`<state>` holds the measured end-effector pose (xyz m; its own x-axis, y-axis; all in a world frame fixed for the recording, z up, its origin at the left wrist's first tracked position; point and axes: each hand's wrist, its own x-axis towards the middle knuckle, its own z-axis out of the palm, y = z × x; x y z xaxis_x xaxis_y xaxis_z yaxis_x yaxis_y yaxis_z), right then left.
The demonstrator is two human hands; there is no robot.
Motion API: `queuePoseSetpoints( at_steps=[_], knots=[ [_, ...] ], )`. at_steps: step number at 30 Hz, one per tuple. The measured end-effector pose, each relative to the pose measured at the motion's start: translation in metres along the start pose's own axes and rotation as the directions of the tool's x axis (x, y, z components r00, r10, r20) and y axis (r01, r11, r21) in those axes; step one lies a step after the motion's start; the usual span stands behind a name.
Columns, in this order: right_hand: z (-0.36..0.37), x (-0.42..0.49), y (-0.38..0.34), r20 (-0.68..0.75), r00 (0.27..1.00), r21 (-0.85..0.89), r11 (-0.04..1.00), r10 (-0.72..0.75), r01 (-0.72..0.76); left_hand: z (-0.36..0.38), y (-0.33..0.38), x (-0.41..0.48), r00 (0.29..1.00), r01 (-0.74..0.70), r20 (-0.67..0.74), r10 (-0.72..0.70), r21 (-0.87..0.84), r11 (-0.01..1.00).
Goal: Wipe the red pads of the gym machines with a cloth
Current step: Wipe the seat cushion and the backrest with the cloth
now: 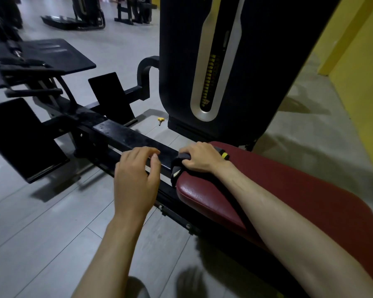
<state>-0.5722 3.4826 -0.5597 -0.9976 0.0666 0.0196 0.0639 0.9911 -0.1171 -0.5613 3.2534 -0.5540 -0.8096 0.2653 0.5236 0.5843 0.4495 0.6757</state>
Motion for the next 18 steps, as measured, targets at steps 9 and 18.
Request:
queuePoseSetpoints(
  at_steps=[9, 18],
  knots=[
    [0.027, -0.091, -0.085, 0.29, 0.826, -0.428, 0.706, -0.483, 0.564, 0.01, -0.01, -0.009, 0.994, 0.063, 0.074, -0.075, 0.159, 0.985],
    [0.034, -0.202, -0.017, -0.032, 0.83, -0.473, 0.739, -0.557, 0.479, 0.015, -0.009, -0.01, 0.992, 0.059, 0.114, -0.062, 0.035, 0.998]
  ],
)
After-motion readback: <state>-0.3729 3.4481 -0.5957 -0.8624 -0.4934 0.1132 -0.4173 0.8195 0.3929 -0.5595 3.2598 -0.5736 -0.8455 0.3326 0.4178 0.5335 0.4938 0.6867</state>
